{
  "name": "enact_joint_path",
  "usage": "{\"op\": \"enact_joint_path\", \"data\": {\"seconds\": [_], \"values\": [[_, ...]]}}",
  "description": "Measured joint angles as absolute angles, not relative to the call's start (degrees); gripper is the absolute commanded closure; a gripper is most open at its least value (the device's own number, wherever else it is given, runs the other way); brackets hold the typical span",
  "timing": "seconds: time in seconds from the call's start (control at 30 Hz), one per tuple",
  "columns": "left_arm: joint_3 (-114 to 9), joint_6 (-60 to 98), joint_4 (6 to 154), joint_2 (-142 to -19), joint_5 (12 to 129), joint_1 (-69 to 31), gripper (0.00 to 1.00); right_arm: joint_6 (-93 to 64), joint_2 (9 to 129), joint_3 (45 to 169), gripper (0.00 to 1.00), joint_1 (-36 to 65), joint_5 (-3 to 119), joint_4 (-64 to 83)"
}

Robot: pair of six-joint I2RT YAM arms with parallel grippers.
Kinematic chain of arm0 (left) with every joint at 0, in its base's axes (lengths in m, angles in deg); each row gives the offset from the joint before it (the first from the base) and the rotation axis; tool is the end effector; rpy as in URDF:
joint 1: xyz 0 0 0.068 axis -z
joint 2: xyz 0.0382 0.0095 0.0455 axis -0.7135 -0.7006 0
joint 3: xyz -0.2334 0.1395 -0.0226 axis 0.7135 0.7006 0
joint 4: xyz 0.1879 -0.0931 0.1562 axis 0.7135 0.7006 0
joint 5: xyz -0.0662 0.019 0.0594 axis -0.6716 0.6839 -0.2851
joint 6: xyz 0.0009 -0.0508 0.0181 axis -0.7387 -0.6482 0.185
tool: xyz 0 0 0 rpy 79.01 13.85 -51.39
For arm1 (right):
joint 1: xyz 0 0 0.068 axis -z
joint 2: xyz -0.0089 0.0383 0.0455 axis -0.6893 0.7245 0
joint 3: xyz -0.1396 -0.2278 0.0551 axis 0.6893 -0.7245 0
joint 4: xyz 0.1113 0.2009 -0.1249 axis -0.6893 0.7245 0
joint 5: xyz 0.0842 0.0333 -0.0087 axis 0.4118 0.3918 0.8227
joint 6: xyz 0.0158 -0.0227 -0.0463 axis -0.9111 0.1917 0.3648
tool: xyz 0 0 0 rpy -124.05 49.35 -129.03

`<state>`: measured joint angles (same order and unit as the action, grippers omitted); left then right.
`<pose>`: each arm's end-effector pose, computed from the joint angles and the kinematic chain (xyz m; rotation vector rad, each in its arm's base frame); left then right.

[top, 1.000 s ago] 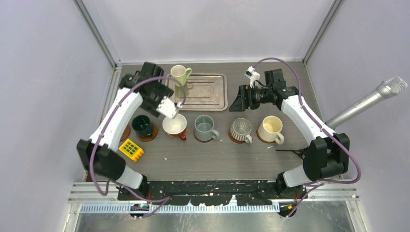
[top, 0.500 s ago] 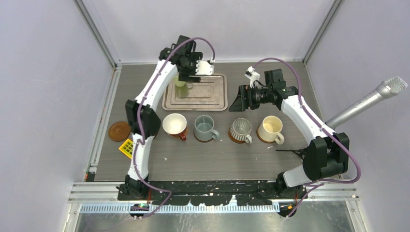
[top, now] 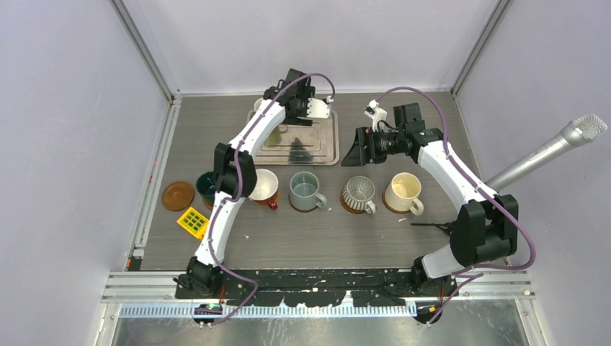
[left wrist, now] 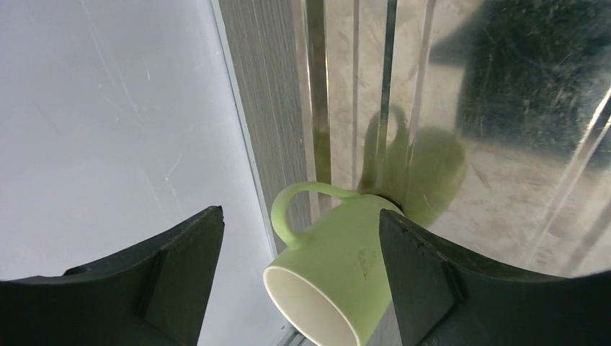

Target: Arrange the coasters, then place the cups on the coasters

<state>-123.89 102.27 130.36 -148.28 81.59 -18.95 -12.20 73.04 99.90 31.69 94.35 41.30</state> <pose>0.4925 -0.2445 0.2498 1.8348 1.6278 0.4106 0.3027 0.0891 0.2889 -0.5011 2.3125 1.0674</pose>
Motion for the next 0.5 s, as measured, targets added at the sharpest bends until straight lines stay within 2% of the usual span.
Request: {"op": "enact_joint_path", "data": {"seconds": [0.5], "values": [[-127.7,106.7,127.6,-153.4,85.2,-20.0,0.15,-12.2,73.2,99.9,0.17,31.8,94.5,41.4]]}}
